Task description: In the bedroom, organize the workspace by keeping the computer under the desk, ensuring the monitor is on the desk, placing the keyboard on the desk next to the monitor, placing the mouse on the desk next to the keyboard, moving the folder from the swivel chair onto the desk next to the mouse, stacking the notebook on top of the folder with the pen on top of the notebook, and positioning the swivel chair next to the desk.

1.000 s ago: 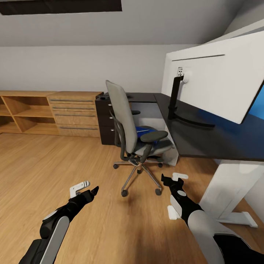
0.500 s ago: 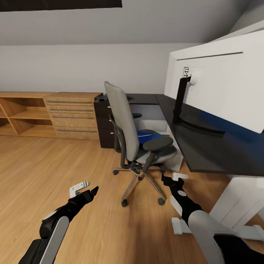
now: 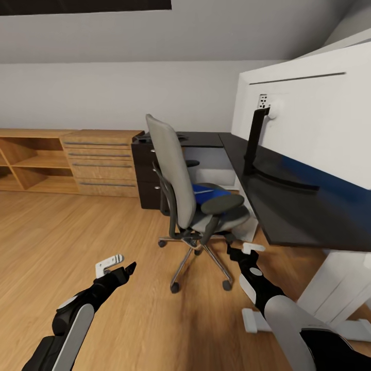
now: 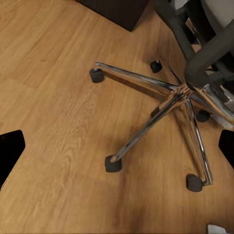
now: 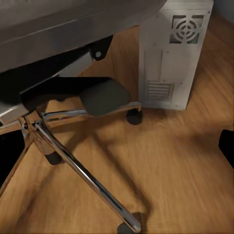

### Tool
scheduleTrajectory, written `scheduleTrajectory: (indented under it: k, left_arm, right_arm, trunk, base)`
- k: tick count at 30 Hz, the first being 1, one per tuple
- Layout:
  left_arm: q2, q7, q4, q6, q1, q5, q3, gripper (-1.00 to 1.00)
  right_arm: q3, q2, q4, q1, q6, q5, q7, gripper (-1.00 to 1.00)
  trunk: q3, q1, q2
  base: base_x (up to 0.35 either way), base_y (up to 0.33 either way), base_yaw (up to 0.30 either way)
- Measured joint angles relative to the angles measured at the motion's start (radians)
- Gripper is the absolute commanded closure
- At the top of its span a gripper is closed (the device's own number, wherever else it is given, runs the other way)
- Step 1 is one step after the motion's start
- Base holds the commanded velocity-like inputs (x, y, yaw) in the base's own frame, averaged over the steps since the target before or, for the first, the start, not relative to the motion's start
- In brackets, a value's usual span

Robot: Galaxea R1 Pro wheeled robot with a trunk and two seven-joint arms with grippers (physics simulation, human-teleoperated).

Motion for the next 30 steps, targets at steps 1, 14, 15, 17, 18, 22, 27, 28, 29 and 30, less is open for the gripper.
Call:
scheduleTrajectory:
  k: [1,14,15,17,18,22,27,28,29,30]
  left_arm:
    - [0.0,0.0,0.0,0.0,0.0,0.0,0.0,-1.0]
    - [0.002,0.0,0.0,0.0,0.0,0.001,0.022,-1.0]
    - [0.002,0.0,0.001,0.0,0.0,0.001,0.023,-1.0]
    - [0.002,0.0,0.0,0.0,0.0,0.0,0.024,-1.0]
    - [0.002,0.0,0.001,0.0,0.0,0.001,0.024,-1.0]
    - [0.002,0.0,0.001,0.0,0.0,0.0,0.025,-1.0]
    - [0.002,0.0,0.0,0.0,0.0,0.0,0.025,-1.0]
    - [0.002,0.0,0.0,0.0,0.0,0.0,0.026,-1.0]
    - [0.002,0.0,0.001,0.0,0.0,0.0,0.026,-1.0]
    - [0.002,0.0,0.001,0.0,0.0,0.0,0.025,-1.0]
  right_arm:
    - [0.0,0.0,0.0,0.0,0.0,0.0,0.0,-1.0]
    - [0.0,0.0,-0.001,0.0,0.0,0.0,0.0,-1.0]
    - [0.0,0.0,-0.001,0.0,0.0,0.0,0.0,-1.0]
    - [0.0,0.0,-0.001,0.0,0.0,0.0,0.0,-1.0]
    - [0.0,0.0,-0.001,0.0,0.0,0.0,0.0,-1.0]
    - [0.0,0.0,0.0,0.0,0.0,0.0,0.0,-1.0]
    - [-0.001,0.001,0.0,0.0,0.0,-0.001,-0.001,-1.0]
    - [-0.002,0.001,0.0,0.0,0.0,-0.001,-0.001,-1.0]
    - [-0.001,0.002,0.0,0.0,0.0,0.0,0.0,-1.0]
    - [-0.001,0.002,0.0,0.0,0.0,-0.001,-0.001,-1.0]
  trunk:
    - [0.0,0.0,0.0]
    - [0.0,0.0,0.0]
    - [0.0,0.0,0.0]
    - [0.0,0.0,0.0]
    - [0.0,0.0,0.0]
    - [0.0,0.0,0.0]
    - [0.0,0.0,0.0]
    - [0.0,0.0,0.0]
    - [0.0,0.0,0.0]
    - [0.0,0.0,0.0]
  base:
    - [0.131,0.0,0.0]
    - [0.113,0.046,0.0]
    - [0.075,0.042,0.037]
    - [0.054,0.03,0.074]
    - [0.039,0.022,0.113]
    - [0.018,0.01,0.194]
    - [0.004,0.002,0.257]
    - [0.001,0.0,0.256]
    - [0.001,0.0,0.236]
    - [0.0,0.0,0.141]
